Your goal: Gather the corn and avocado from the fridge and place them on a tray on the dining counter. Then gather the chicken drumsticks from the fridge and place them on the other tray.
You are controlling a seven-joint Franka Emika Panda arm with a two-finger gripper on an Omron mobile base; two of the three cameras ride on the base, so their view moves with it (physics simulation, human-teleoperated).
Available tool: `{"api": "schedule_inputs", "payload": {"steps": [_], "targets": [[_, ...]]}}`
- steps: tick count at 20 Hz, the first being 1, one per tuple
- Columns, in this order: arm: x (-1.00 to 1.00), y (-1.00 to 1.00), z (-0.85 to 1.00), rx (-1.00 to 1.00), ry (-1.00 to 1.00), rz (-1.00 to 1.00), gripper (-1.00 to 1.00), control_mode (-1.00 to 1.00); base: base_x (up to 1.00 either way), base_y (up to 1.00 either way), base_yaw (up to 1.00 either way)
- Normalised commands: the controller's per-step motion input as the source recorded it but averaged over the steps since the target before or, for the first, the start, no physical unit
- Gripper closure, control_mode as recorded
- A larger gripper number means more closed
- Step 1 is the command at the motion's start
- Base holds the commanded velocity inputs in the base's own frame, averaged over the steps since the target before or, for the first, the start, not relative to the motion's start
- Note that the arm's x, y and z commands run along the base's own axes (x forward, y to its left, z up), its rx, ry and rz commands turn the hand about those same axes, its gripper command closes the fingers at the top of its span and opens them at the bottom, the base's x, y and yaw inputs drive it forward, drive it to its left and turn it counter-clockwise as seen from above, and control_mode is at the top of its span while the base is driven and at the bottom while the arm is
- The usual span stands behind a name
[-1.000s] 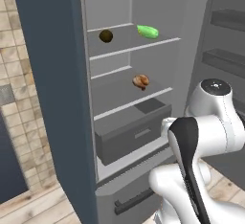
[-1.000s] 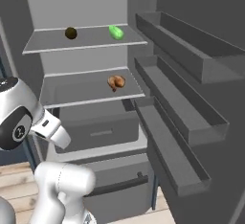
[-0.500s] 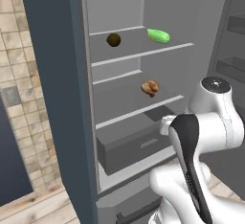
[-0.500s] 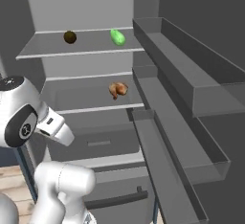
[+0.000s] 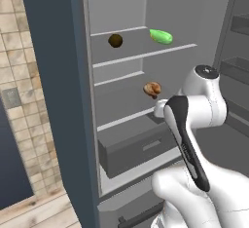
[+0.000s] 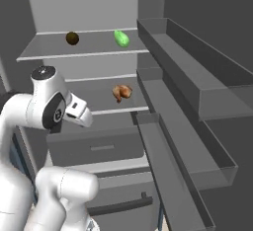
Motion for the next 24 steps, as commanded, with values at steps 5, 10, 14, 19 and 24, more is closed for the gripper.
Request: {"api": "schedule_inputs", "payload": {"steps": [5,10,14,19,24], "targets": [[0.82,0.00,0.00,-0.01,-0.03,0.00,-1.00,-1.00,0.00,0.00,0.00],[0.67,0.00,0.00,-0.03,-0.08,0.00,-1.00,-1.00,0.00,0.00,0.00],[0.40,-0.11,0.00,-0.06,-0.06,0.00,-1.00,-1.00,0.00,0.00,0.00],[0.25,-0.21,0.00,-0.07,-0.06,0.00,-1.00,-1.00,0.00,0.00,0.00],[0.42,-0.20,-0.01,-0.05,-0.02,0.00,-1.00,-1.00,0.00,0.00,0.00]]}}
